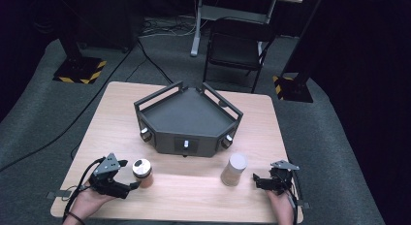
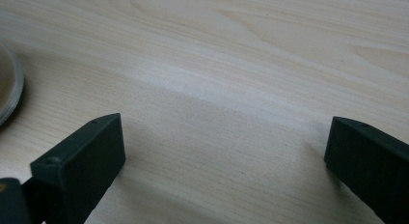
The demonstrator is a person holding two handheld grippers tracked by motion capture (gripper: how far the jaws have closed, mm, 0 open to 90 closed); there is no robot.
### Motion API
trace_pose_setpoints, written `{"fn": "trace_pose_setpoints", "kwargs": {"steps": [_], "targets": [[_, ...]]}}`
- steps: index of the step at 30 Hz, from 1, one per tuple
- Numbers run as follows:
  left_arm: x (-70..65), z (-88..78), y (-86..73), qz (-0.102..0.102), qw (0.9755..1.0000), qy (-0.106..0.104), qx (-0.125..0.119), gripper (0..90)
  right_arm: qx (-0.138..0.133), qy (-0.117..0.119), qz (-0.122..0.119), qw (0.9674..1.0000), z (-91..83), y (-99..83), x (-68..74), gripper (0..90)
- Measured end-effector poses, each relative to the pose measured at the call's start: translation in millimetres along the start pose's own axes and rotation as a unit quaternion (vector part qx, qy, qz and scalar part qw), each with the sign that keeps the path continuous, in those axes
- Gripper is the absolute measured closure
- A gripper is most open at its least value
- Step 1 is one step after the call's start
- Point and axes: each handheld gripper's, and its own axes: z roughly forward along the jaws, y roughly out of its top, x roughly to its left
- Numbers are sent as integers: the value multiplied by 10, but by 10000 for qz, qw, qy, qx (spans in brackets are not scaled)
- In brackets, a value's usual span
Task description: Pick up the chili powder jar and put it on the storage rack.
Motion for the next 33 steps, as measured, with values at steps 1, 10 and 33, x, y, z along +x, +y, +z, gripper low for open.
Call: {"fn": "trace_pose_setpoints", "kwargs": {"steps": [1, 10, 33], "targets": [[-11, 15, -5, -15, 10000, 22, -9, 61, -1, 0, 1, 10000, 0, 0, 0, 0], [-56, 125, -49, -76, 9999, 65, -74, 71, 0, 0, 3, 10000, 0, 0, 0, 0], [-192, 286, -75, -85, 9997, 117, -218, 146, -1, -2, 2, 10000, 0, 0, 1, 0]]}}
